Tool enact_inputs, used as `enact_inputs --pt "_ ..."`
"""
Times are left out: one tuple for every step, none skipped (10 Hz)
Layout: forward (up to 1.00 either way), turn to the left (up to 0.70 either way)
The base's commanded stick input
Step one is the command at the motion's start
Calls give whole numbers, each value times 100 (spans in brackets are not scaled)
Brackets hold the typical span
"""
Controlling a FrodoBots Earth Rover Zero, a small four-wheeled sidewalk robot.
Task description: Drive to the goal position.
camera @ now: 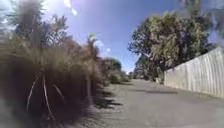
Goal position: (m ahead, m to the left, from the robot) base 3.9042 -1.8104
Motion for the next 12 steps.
enact_inputs --pt "0 0" --pt "0 0" --pt "0 0" --pt "0 0" --pt "0 0" --pt "0 0" --pt "10 -4" --pt "20 -8" --pt "31 -12" --pt "42 -17" --pt "52 -21" --pt "63 -25"
